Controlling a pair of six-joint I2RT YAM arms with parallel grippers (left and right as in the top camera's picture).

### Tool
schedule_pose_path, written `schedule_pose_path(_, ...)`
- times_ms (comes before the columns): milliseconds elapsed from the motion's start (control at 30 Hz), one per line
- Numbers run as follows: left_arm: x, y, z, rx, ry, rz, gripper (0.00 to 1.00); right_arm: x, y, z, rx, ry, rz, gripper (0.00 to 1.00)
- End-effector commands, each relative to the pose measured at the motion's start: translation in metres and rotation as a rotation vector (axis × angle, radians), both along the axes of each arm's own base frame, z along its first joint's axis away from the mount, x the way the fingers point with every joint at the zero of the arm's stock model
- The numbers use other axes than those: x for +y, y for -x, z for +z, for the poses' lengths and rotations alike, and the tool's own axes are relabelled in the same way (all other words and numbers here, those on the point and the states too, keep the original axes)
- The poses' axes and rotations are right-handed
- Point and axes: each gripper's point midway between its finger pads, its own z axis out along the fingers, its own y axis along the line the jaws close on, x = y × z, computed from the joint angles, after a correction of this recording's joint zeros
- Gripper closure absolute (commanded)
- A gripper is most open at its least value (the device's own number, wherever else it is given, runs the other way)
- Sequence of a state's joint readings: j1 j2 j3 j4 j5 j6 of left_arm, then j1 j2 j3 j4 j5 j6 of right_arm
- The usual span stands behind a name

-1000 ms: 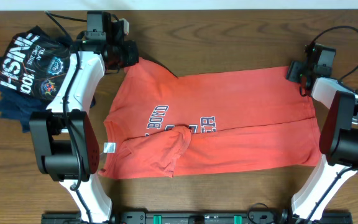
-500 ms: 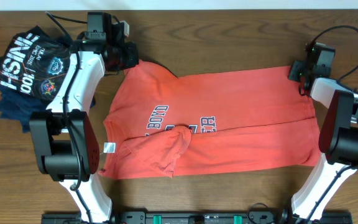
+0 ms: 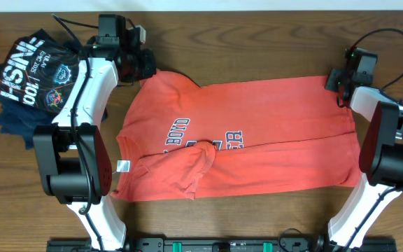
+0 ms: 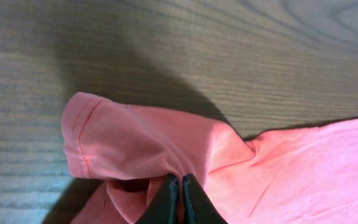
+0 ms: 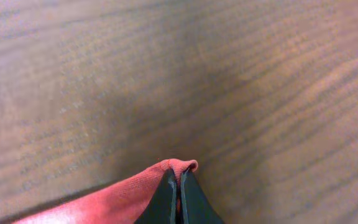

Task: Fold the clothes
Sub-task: 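Pull both far corners toward the near edge, folding the shirt in half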

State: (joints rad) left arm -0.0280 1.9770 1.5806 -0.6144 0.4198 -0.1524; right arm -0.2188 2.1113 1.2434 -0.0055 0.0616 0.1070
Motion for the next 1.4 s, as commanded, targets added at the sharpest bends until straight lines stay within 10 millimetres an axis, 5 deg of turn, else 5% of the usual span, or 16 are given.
schedule_pose_path(0, 0.002, 0.007, -0.005, 0.033, 0.001, -0.005, 0.94, -0.010, 0.007, 0.027, -0.014, 0.014, -0.050, 0.99)
schedule_pose_path(233, 0.010, 0.037, 0.005, 0.125, 0.000, 0.012, 0.94, -0.008, 0.043, 0.076, 0.046, 0.007, -0.070, 0.99)
schedule_pose_path(400, 0.024, 0.078, 0.024, 0.231, 0.003, 0.045, 0.94, -0.004, 0.079, 0.090, 0.142, -0.006, -0.081, 0.98)
schedule_pose_path(600, 0.044, 0.125, 0.039, 0.372, 0.013, 0.097, 0.94, 0.007, 0.134, 0.081, 0.351, -0.054, -0.098, 0.98)
schedule_pose_path(833, 0.042, 0.168, 0.044, 0.501, 0.014, 0.013, 0.94, 0.002, 0.179, 0.071, 0.525, -0.056, -0.170, 0.99)
schedule_pose_path(1367, 0.038, 0.207, 0.069, 0.529, 0.004, -0.063, 0.94, -0.025, 0.213, 0.069, 0.577, -0.151, -0.382, 0.99)
